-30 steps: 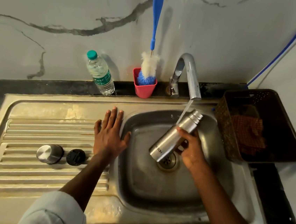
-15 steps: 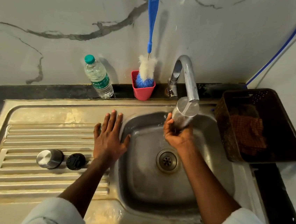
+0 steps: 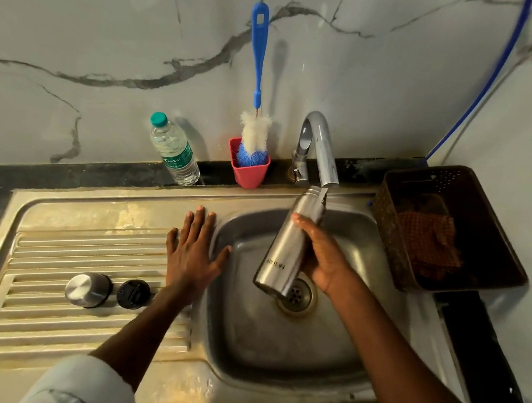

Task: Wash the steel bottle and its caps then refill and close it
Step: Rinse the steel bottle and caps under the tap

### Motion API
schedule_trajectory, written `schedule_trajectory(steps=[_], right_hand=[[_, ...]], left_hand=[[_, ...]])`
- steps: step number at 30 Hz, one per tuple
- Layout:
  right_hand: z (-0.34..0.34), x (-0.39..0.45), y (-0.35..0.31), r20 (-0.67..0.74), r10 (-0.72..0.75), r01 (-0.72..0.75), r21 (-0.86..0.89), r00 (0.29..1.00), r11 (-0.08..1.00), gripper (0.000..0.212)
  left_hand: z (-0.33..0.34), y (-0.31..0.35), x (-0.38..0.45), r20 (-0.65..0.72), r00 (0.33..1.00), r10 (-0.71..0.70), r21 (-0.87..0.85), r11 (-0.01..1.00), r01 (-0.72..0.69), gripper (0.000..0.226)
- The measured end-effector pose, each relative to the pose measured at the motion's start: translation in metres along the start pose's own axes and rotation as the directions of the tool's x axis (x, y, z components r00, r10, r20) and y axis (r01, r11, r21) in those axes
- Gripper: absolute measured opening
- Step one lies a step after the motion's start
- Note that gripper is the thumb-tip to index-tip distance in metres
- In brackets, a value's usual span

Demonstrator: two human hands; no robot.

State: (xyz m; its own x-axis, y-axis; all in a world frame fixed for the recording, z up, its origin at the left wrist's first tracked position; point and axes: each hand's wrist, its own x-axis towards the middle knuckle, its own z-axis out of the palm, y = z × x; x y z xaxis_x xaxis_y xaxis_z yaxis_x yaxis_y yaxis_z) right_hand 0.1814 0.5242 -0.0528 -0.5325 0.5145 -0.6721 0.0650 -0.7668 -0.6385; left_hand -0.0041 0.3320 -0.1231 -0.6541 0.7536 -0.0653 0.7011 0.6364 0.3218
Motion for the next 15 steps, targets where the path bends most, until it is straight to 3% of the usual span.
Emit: schedule_trajectory(steps=[4, 6, 9, 12, 15], right_hand=[[-0.003, -0.007, -0.002, 0.022, -0.281, 0.272, -0.339, 0.959, 0.901, 0.057], [-0.012, -0.007, 0.001, 0.073, -0.387, 0.374, -0.466, 0.919, 0.802, 0.071], [-0.029, -0.019, 0.005, 0.069, -0.463, 0.403, -0.614, 0.884, 0.678, 0.091], [-0.045, -0.033, 0.006, 0.063, -0.521, 0.422, -0.672, 0.852, 0.609, 0.088], [-0.058, -0.045, 0.006, 0.034, -0.528, 0.381, -0.733, 0.849, 0.564, 0.081]], left_hand=[[-0.016, 0.033, 0.008, -0.071, 0.997, -0.003, -0.314, 0.949, -0.019, 0.062], [-0.028, 0.063, 0.013, -0.043, 0.999, 0.006, -0.551, 0.834, -0.029, 0.047], [-0.054, 0.117, 0.021, 0.082, 0.996, 0.034, -0.807, 0.589, 0.046, 0.045], [-0.068, 0.155, 0.046, 0.220, 0.973, 0.072, -0.896, 0.409, 0.172, 0.057], [-0.067, 0.177, 0.070, 0.292, 0.949, 0.115, -0.907, 0.347, 0.237, 0.067]])
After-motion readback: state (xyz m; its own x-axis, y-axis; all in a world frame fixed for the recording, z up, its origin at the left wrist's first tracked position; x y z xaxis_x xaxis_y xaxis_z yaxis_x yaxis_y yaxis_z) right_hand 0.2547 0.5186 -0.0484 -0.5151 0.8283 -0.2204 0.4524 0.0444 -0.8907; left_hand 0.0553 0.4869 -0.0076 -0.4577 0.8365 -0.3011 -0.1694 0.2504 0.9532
